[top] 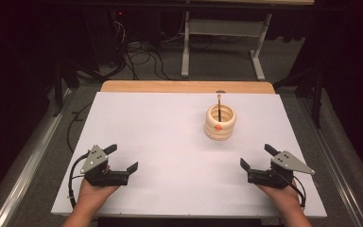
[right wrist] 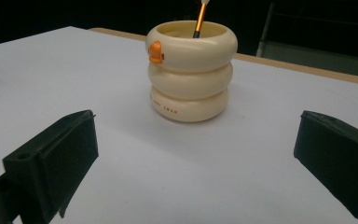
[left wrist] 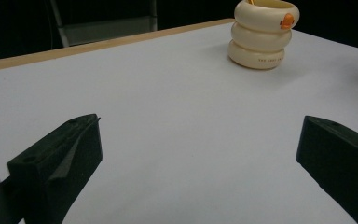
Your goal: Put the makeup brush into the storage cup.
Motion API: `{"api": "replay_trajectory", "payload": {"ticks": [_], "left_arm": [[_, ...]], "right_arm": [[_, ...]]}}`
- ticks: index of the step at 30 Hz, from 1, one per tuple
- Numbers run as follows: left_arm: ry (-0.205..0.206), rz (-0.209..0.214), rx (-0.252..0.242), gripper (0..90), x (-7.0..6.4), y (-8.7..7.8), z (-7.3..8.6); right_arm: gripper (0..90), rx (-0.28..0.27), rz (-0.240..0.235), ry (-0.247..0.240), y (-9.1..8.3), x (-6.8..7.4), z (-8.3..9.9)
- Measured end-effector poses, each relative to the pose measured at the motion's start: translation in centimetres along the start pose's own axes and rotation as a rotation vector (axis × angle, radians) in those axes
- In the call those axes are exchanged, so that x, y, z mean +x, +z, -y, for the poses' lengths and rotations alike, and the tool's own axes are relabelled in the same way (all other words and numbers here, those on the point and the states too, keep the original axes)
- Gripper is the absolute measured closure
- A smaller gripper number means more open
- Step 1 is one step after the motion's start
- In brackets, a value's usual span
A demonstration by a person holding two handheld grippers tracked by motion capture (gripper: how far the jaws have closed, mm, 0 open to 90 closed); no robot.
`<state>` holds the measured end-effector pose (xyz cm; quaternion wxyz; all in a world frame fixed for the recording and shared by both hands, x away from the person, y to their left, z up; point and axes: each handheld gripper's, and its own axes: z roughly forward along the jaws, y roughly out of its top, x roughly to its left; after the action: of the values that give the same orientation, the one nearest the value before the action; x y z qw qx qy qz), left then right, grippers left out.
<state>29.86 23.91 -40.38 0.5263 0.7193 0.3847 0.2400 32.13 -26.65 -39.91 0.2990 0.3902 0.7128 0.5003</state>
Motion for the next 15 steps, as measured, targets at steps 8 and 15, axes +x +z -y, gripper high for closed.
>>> {"api": "replay_trajectory", "payload": {"ticks": [8,15], "left_arm": [[-0.005,0.003,-0.018,0.7,0.0,-0.17,-0.11],[-0.009,-0.001,-0.019,0.8,0.23,-0.19,-0.08]], "right_arm": [[1.0,-0.044,0.008,0.032,-0.61,-0.15,-0.22],[1.0,-0.036,0.004,0.037,-0.47,-0.32,-0.08]]}}
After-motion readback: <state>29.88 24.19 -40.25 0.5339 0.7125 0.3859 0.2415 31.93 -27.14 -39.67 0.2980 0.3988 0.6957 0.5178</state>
